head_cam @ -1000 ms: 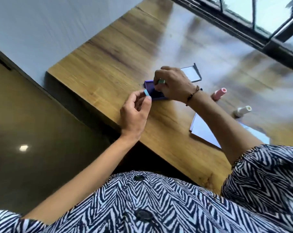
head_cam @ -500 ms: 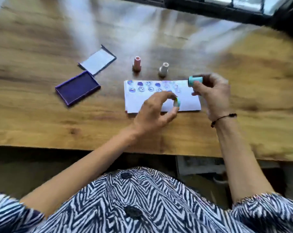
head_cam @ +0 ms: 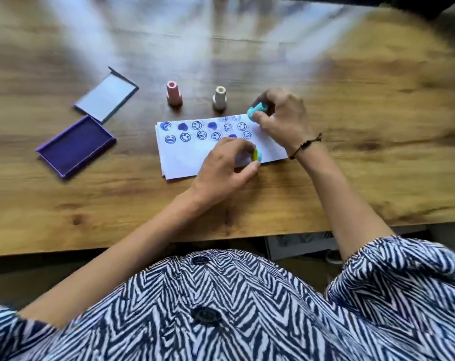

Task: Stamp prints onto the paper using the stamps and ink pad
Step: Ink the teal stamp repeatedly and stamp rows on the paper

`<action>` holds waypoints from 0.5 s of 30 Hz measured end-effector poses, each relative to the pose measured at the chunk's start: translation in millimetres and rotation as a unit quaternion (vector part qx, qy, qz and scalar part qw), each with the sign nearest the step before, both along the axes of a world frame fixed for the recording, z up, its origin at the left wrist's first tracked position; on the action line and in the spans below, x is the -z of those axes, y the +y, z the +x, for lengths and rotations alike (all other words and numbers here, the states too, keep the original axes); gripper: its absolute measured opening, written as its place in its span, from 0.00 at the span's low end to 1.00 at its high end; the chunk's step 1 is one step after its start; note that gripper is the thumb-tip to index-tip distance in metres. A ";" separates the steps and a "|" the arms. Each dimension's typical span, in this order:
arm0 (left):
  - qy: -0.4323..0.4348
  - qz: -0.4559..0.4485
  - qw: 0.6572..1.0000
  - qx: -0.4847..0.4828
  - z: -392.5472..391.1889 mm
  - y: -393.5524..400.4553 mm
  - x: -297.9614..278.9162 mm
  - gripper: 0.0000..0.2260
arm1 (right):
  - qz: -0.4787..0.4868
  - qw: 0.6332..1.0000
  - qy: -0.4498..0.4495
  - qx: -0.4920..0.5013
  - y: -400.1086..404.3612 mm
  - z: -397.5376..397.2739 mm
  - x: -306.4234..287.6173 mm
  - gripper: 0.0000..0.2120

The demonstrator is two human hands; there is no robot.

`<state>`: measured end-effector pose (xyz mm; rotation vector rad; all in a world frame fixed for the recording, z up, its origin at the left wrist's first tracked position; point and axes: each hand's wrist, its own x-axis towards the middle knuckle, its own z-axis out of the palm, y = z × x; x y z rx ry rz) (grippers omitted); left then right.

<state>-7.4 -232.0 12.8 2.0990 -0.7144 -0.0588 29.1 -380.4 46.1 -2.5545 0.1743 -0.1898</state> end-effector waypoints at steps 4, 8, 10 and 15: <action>0.008 -0.006 1.000 -0.002 0.9 -0.4 -1.1 0.10 | -0.041 0.999 0.021 -0.022 0.1 7.5 2.3 0.09; 0.014 -0.011 1.000 -0.017 2.7 0.5 -1.3 0.10 | -0.064 0.997 0.017 -0.031 0.5 11.2 2.0 0.09; 0.016 -0.012 1.000 -0.018 3.0 0.6 -1.1 0.10 | -0.070 0.997 0.023 -0.034 0.6 12.5 1.4 0.09; 0.023 -0.017 0.999 -0.015 3.3 0.7 -0.8 0.10 | -0.097 0.993 0.038 -0.046 2.1 13.7 1.6 0.09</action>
